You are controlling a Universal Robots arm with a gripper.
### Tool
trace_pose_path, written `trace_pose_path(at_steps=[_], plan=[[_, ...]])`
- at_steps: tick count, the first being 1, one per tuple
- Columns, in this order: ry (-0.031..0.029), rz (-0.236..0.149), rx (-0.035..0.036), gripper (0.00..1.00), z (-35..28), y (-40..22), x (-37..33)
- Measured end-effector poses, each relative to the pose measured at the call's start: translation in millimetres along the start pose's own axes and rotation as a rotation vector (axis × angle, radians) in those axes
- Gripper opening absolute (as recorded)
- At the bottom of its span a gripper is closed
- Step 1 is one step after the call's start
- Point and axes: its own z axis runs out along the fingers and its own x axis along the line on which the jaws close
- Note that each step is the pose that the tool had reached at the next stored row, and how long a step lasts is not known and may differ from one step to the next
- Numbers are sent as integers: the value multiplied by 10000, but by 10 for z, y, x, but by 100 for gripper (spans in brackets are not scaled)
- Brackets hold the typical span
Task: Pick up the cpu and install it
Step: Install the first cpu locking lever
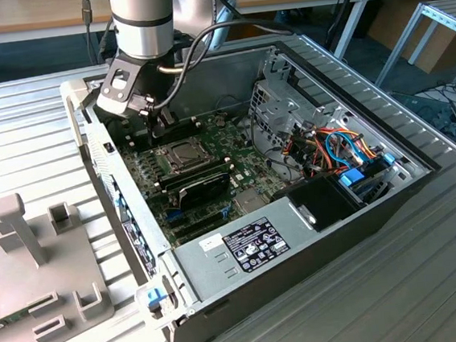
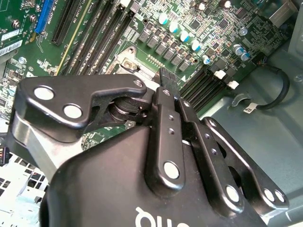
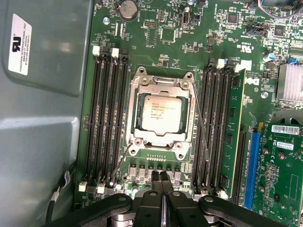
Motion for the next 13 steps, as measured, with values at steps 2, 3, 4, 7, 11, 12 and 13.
trace_pose_path(at_steps=[2, 3, 4, 7, 11, 12, 13], plan=[[0, -4, 0, 11, 0, 0, 0], [1, -24, -1, 11, 0, 0, 0], [2, -53, -2, 11, 0, 0, 0], [8, -235, -10, 11, 0, 0, 0], [21, -652, -28, 11, 0, 0, 0], [22, -702, -30, 11, 0, 0, 0], [27, -829, -35, 11, 0, 0, 0]])
